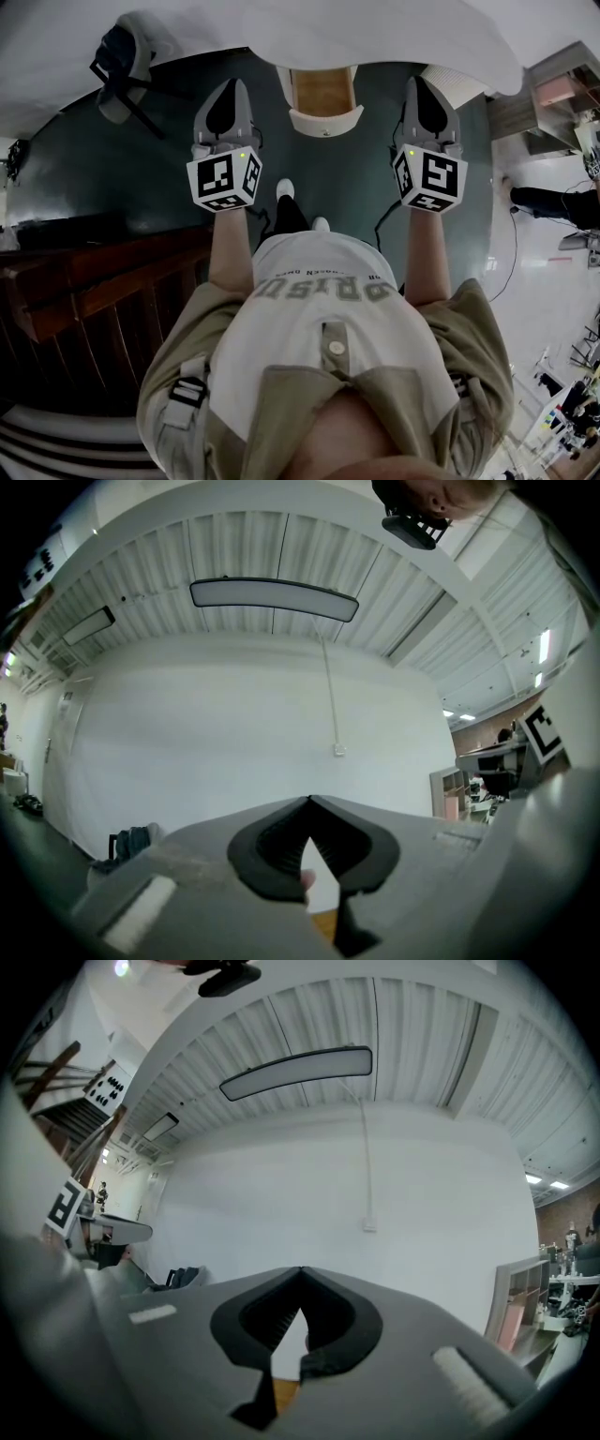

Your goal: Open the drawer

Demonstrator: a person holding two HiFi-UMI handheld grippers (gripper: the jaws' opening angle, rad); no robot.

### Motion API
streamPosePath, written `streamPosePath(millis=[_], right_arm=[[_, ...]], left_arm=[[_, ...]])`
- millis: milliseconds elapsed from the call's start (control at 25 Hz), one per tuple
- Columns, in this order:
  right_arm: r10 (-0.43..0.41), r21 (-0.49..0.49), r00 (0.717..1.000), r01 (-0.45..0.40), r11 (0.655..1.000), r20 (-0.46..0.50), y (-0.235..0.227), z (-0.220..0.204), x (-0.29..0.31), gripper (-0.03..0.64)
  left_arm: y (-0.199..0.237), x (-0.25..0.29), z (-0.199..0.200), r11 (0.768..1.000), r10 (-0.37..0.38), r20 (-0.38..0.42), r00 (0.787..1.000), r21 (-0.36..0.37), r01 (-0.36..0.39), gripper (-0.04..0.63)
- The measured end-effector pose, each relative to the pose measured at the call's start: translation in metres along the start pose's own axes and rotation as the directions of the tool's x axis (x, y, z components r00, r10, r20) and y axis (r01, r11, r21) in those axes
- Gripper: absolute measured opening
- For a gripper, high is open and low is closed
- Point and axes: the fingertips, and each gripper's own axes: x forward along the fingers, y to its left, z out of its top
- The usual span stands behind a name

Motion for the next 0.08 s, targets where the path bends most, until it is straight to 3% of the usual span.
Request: streamPosePath(millis=[80], right_arm=[[0.001,-0.001,1.0,-0.001,1.0,-0.003,0.0014,-0.0009,-0.0011,0.001]], left_arm=[[0.0013,-0.0015,-0.0001,1.0,0.001,-0.001,1.0,0.001,-0.001,0.008]])
